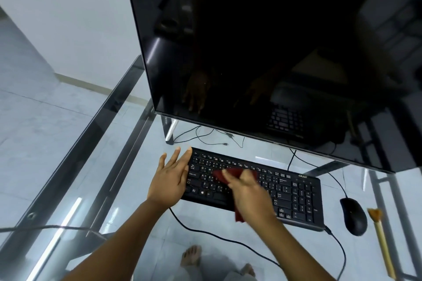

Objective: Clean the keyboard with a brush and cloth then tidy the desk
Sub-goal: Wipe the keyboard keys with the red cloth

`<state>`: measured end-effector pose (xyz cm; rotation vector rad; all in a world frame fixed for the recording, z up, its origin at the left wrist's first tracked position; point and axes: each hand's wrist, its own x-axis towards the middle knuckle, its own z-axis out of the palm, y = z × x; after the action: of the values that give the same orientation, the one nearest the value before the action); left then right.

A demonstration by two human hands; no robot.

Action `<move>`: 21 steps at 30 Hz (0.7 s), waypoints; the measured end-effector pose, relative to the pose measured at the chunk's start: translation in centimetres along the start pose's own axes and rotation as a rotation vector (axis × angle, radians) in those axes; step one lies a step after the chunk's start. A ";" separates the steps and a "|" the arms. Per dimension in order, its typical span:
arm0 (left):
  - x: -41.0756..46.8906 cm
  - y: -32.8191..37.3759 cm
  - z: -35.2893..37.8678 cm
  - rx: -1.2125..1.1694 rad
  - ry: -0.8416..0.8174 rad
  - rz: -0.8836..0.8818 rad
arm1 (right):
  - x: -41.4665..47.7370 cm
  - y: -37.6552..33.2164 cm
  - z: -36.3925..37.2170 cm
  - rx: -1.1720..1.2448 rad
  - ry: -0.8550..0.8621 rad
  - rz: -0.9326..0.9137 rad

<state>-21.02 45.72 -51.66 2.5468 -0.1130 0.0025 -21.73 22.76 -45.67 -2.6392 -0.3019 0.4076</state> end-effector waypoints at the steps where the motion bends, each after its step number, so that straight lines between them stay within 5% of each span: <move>1: 0.0 0.0 0.0 0.000 0.006 -0.004 | -0.4 -0.1 -0.2 -0.074 0.044 0.027; 4: -0.1 -0.1 0.2 0.013 0.022 0.005 | -0.5 -1.7 0.0 -0.118 0.001 -0.012; 7: -0.1 -0.3 0.2 -0.010 0.018 0.016 | -1.3 -4.5 1.4 -0.050 -0.184 -0.307; 13: -0.1 -0.1 0.1 0.001 0.023 -0.006 | -0.9 1.2 -1.1 -0.169 0.103 -0.195; 18: -0.2 0.0 0.2 0.045 0.012 0.002 | -0.7 -2.3 -0.7 -0.199 -0.168 -0.401; 21: -0.1 0.1 0.0 0.000 0.006 -0.011 | 2.5 -1.9 -1.9 -0.099 -0.018 -0.229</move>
<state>-21.09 45.69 -51.59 2.5474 -0.0966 0.0063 -19.06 24.36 -43.75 -2.6575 -0.6374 0.3490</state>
